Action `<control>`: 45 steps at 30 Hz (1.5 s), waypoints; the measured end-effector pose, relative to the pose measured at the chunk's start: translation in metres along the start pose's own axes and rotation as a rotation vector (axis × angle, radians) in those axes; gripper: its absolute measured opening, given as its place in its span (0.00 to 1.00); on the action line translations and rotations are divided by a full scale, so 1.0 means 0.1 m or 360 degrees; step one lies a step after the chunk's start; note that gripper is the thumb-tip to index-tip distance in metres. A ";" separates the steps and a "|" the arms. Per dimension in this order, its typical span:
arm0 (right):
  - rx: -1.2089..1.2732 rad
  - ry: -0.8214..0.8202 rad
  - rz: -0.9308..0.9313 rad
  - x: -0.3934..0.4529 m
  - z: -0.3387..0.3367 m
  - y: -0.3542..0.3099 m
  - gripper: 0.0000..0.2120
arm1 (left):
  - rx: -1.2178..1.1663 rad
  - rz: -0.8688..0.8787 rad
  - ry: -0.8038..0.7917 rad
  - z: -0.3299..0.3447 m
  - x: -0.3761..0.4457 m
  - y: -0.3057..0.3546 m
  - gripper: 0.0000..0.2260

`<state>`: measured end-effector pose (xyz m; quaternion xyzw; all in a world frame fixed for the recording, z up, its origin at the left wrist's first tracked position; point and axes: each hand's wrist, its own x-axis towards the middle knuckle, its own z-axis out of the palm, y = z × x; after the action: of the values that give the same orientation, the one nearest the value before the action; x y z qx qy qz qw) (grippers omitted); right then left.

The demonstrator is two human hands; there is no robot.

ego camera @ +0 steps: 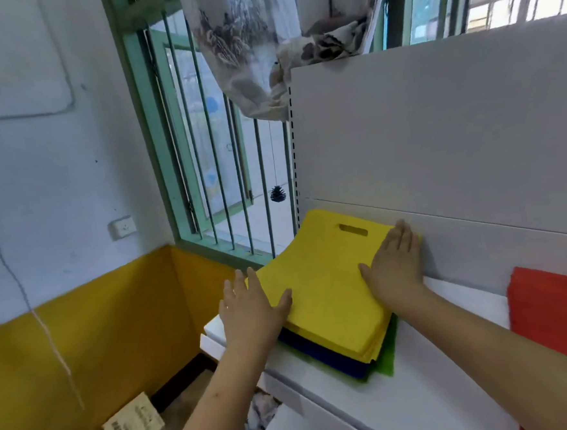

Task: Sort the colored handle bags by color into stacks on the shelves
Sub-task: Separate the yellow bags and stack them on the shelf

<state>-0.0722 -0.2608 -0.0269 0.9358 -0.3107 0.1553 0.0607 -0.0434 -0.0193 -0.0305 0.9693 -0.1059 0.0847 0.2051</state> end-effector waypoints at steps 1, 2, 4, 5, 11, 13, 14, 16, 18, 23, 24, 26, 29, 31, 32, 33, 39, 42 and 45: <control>0.0053 -0.0015 0.0036 0.02 0.05 0.00 0.47 | -0.0005 0.0007 -0.0079 0.06 0.08 -0.03 0.41; 0.0130 -0.0023 0.0068 0.04 0.08 0.00 0.47 | -0.0014 0.0018 -0.0144 0.12 0.13 -0.05 0.40; 0.0236 -0.0029 0.0080 0.03 0.09 -0.01 0.44 | -0.0003 0.0040 -0.0201 0.22 0.19 -0.10 0.39; 0.0274 -0.0024 0.0071 0.03 0.08 -0.02 0.41 | 0.0030 0.0057 -0.0189 0.24 0.21 -0.11 0.37; 0.0013 -0.0034 -0.0224 0.01 0.11 -0.08 0.15 | 0.0277 0.0434 -0.0112 0.16 0.22 0.03 0.19; -0.0016 0.0030 -0.0242 -0.01 0.03 -0.04 0.16 | 0.0124 0.0559 -0.0132 0.10 0.28 0.07 0.14; 0.0038 0.0077 -0.0172 -0.04 -0.04 -0.02 0.19 | -0.0044 0.0605 -0.0161 0.08 0.33 0.08 0.11; 0.0207 0.0157 0.0004 -0.16 -0.23 0.09 0.19 | -0.0610 0.0579 -0.0346 -0.06 0.36 0.13 0.08; 0.0363 0.0217 0.0169 -0.29 -0.43 0.28 0.15 | -0.1103 0.0582 -0.0505 -0.19 0.30 0.23 0.07; 0.0486 0.0331 0.0402 -0.80 -0.93 0.93 0.11 | -0.1796 0.0510 -0.1038 -0.25 0.04 0.72 0.11; 0.0553 0.0367 0.0454 -0.93 -1.03 1.08 0.11 | -0.1921 0.0515 -0.1126 -0.24 -0.06 0.85 0.12; 0.0647 0.0470 0.0548 -1.21 -1.26 1.38 0.10 | -0.2067 0.0604 -0.1201 -0.21 -0.28 1.12 0.15; 0.0724 0.0633 0.0744 -1.77 -1.52 1.87 0.12 | -0.2130 0.0796 -0.1324 -0.19 -0.73 1.52 0.22; 0.0795 0.0775 0.0894 -2.19 -1.62 2.27 0.12 | -0.2122 0.0836 -0.1513 -0.19 -1.11 1.80 0.22; 0.0824 0.0822 0.0961 -2.36 -1.64 2.45 0.12 | -0.2159 0.0844 -0.1604 -0.19 -1.27 1.91 0.22; 0.0855 0.0854 0.1029 -2.54 -1.65 2.65 0.12 | -0.2168 0.0843 -0.1656 -0.16 -1.43 2.03 0.22; 0.0931 0.1121 0.1379 -3.85 -1.81 4.29 0.09 | -0.1883 0.1205 -0.1512 0.15 -3.01 3.03 0.09; 0.0885 0.1123 0.1498 -4.23 -1.83 4.83 0.12 | -0.1626 0.1399 -0.1475 0.34 -3.53 3.42 0.19; 0.0822 0.1035 0.1605 -4.51 -1.78 5.42 0.15 | -0.1372 0.1352 -0.1618 0.51 -4.03 3.78 0.29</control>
<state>-0.7841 -0.4030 0.0024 0.5650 -0.6300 0.5095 -0.1557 -0.5159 -0.3092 -0.0162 0.6009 -0.5711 -0.3461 0.4393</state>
